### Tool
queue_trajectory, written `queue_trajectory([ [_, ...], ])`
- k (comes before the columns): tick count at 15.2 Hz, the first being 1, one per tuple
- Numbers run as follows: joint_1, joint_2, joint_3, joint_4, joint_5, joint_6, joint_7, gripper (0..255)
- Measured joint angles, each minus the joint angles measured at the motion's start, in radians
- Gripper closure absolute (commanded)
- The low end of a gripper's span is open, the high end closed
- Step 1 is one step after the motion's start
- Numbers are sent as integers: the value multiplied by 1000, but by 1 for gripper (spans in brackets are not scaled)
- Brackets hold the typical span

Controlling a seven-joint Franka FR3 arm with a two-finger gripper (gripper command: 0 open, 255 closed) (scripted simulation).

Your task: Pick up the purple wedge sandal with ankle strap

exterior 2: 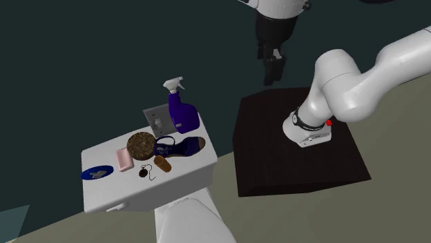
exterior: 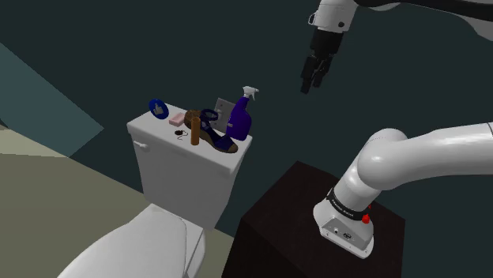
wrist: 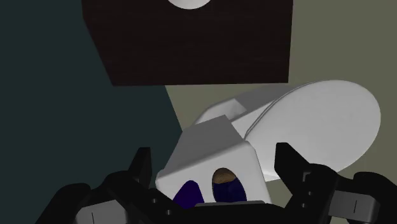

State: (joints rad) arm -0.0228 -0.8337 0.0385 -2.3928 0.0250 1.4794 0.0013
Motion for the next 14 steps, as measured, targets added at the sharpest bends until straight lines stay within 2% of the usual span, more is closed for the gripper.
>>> queue_trajectory([
  [3,1,25,6,-8,10,38,11,0],
  [8,5,149,35,-29,51,204,55,0],
  [14,9,340,70,0,92,397,106,0],
])
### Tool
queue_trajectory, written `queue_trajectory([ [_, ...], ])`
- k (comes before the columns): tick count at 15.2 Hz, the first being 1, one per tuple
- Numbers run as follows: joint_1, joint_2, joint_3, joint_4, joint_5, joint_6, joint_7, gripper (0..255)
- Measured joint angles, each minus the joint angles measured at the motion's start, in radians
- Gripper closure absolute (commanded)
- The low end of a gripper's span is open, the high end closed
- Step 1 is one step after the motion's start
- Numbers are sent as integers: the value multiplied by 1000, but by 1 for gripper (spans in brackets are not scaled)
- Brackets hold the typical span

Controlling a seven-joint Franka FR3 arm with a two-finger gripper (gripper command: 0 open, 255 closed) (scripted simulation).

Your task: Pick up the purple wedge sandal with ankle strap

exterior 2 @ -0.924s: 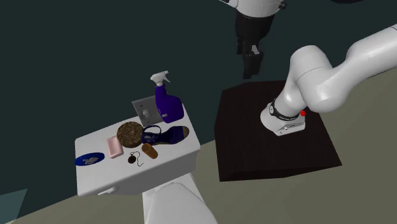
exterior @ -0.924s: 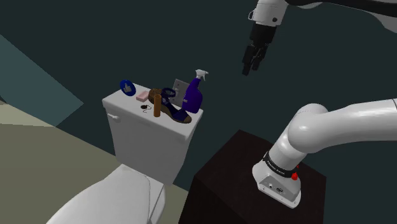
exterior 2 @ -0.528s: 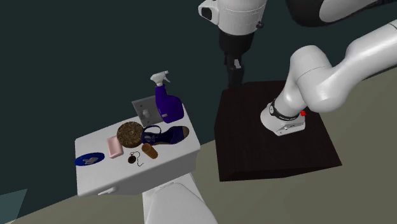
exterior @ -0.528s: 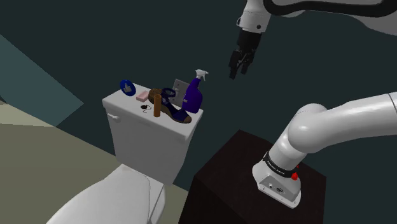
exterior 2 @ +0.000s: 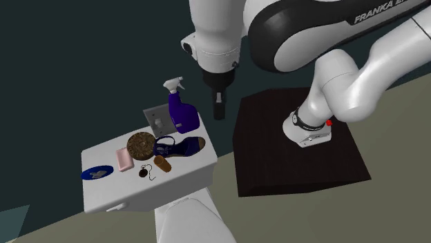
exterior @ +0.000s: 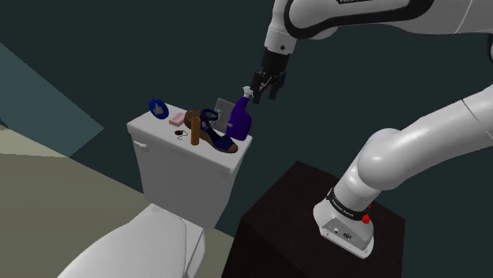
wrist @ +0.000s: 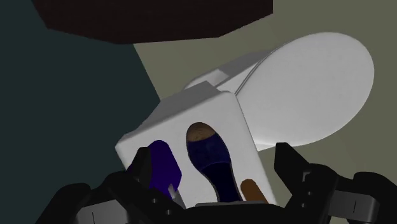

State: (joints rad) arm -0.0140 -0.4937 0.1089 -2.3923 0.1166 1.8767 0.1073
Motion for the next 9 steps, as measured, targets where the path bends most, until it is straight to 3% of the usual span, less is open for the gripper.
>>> queue_trajectory([
  [9,9,328,47,137,30,243,78,0],
])
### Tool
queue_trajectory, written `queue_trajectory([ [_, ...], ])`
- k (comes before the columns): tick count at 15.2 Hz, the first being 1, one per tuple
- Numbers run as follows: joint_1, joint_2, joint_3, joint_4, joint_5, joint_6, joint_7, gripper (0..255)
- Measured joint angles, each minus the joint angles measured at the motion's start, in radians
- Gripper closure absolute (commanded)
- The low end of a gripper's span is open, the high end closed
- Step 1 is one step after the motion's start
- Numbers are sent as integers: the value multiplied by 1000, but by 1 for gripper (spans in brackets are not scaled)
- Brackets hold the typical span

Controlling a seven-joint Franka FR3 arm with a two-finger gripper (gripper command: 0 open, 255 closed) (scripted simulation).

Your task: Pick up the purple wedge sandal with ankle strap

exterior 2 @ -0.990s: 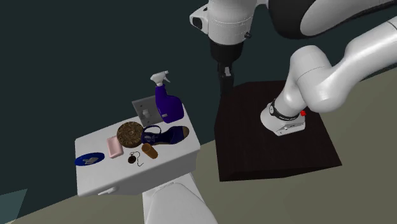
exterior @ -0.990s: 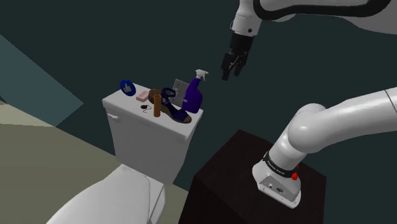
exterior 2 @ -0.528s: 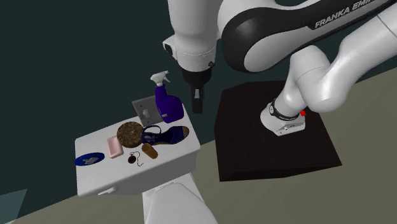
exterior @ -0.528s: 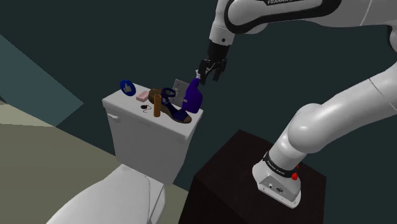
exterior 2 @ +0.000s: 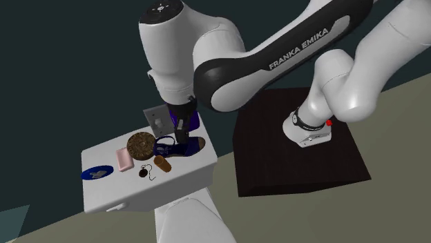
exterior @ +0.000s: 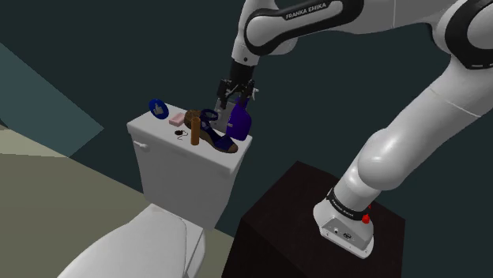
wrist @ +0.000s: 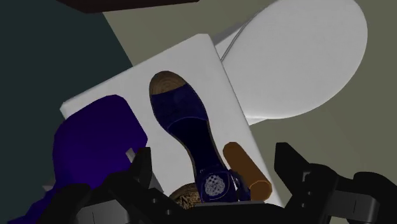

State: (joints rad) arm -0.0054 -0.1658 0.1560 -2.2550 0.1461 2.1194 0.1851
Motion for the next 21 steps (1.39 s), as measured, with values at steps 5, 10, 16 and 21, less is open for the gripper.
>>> queue_trajectory([
  [5,7,171,15,103,-1,96,41,0],
  [10,8,231,15,107,-4,157,40,0],
  [16,9,255,15,85,-3,204,35,255],
  [21,9,256,15,86,-3,207,35,255],
])
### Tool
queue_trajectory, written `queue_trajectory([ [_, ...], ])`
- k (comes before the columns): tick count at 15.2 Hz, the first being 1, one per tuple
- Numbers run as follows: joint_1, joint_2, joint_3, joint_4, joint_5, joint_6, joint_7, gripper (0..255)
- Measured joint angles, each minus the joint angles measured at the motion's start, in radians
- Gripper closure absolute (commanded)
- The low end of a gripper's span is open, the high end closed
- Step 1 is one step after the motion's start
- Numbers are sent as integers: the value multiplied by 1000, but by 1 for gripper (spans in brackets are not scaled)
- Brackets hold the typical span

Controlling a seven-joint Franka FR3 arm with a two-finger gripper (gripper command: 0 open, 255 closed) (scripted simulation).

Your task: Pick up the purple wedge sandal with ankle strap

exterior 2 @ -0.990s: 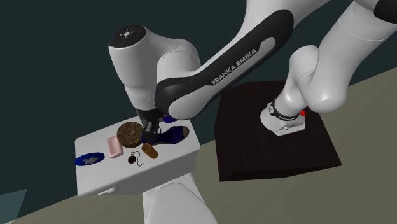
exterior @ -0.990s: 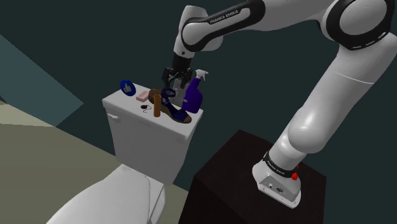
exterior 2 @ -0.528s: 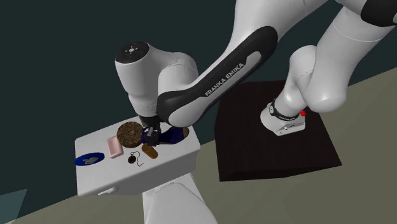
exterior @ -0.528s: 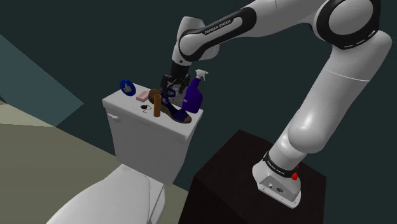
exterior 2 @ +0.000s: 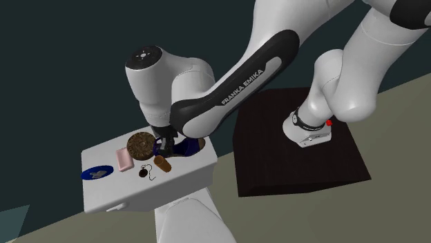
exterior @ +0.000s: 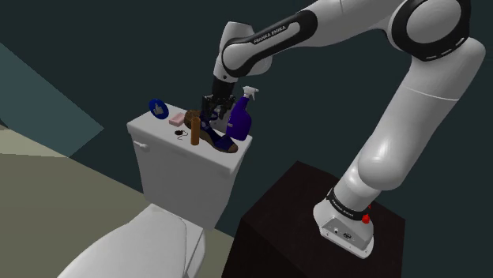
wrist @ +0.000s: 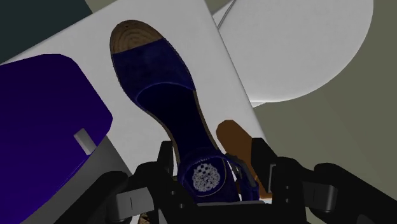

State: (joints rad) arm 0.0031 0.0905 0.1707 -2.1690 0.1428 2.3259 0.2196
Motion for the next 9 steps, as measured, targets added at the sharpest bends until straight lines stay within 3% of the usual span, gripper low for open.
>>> queue_trajectory([
  [9,-2,-35,-1,26,0,-65,6,255],
])
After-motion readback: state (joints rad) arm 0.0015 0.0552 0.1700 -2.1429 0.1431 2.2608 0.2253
